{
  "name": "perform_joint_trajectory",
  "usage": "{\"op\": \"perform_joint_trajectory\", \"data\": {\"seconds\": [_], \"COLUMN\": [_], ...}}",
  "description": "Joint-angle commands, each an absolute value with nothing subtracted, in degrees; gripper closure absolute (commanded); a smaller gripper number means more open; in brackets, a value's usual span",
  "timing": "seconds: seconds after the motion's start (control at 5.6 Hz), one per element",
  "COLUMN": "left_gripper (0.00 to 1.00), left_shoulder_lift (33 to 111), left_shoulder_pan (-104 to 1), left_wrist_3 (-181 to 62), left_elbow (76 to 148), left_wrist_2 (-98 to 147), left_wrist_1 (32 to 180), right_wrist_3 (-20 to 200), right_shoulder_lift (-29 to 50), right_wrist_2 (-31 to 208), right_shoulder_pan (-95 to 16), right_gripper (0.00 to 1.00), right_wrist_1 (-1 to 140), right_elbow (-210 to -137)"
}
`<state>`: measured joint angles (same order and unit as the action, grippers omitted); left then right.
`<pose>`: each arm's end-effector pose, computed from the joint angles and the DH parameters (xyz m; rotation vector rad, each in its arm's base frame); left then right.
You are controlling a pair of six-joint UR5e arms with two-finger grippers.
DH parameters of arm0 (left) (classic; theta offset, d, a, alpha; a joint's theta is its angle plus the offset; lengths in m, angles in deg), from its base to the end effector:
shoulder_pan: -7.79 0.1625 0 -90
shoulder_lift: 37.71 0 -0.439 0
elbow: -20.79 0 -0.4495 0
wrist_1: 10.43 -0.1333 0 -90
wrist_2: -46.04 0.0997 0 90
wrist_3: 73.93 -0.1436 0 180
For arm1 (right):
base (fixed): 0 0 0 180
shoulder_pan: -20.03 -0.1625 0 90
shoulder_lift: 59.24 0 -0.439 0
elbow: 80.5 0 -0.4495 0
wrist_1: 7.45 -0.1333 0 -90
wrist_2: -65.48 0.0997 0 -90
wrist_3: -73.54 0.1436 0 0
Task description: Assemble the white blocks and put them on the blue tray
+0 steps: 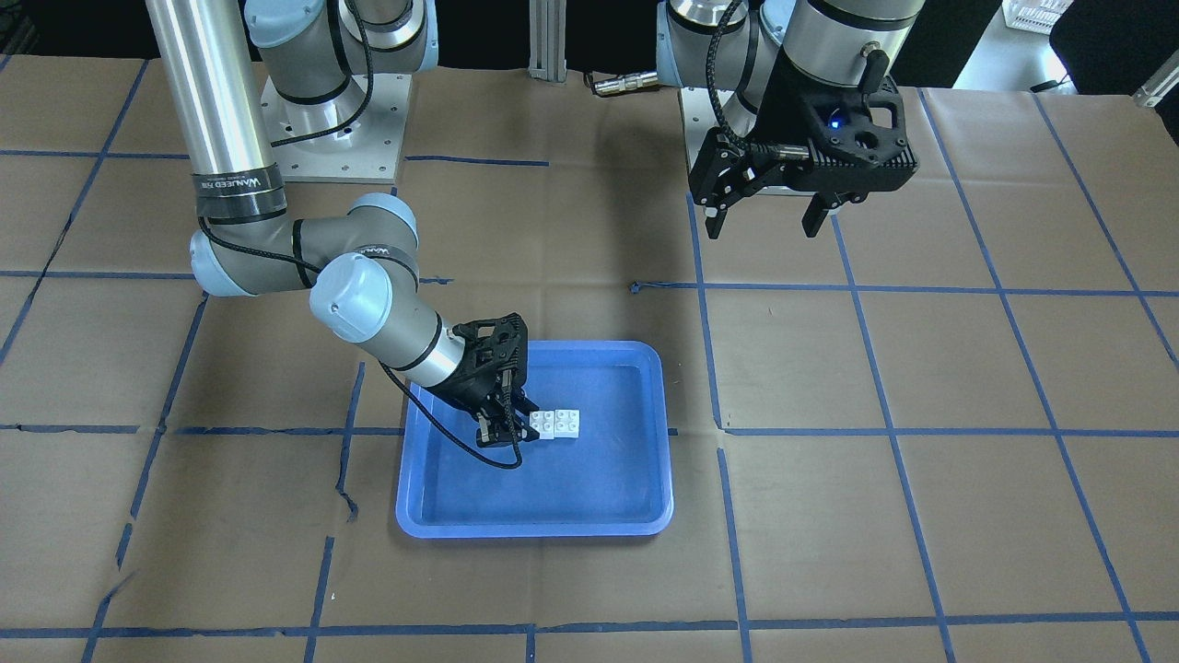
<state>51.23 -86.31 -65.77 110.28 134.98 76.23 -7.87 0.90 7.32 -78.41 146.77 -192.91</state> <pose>-0.1751 -0.5417 0.4792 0.1090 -3.1095 0.1296 0.2973 -0.5791 0.0890 -1.9876 1.8773 -0.6935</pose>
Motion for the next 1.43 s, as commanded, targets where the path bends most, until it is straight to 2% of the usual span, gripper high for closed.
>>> {"op": "perform_joint_trajectory", "data": {"seconds": [0.0, 0.36, 0.54, 0.71, 0.89, 1.25], "left_gripper": [0.01, 0.01, 0.01, 0.01, 0.01, 0.01], "left_shoulder_lift": [51.23, 51.23, 51.23, 51.23, 51.23, 51.23], "left_shoulder_pan": [-86.34, -86.34, -86.34, -86.34, -86.25, -86.34], "left_wrist_3": [-65.76, -65.76, -65.85, -65.85, -65.85, -65.93], "left_elbow": [110.26, 110.26, 110.18, 110.09, 110.18, 110.18], "left_wrist_2": [134.98, 134.98, 135.07, 134.98, 135.07, 135.07], "left_wrist_1": [76.14, 76.14, 76.14, 76.14, 76.14, 76.14], "right_wrist_3": [-7.85, -7.85, -7.85, -7.5, -4.02, 11.92], "right_shoulder_lift": [0.88, 0.96, 0.96, 1.4, 2.71, 12.25], "right_wrist_2": [7.38, 7.38, 7.38, 7.04, 4.6, -4.61], "right_shoulder_pan": [-78.41, -78.41, -78.32, -78.32, -78.24, -78.06], "right_gripper": [0.34, 0.27, 0.2, 0.01, 0.0, 0.0], "right_wrist_1": [146.8, 146.8, 146.71, 146.62, 144.36, 121.97], "right_elbow": [-192.91, -192.65, -192.64, -191.86, -189.76, -185.37]}}
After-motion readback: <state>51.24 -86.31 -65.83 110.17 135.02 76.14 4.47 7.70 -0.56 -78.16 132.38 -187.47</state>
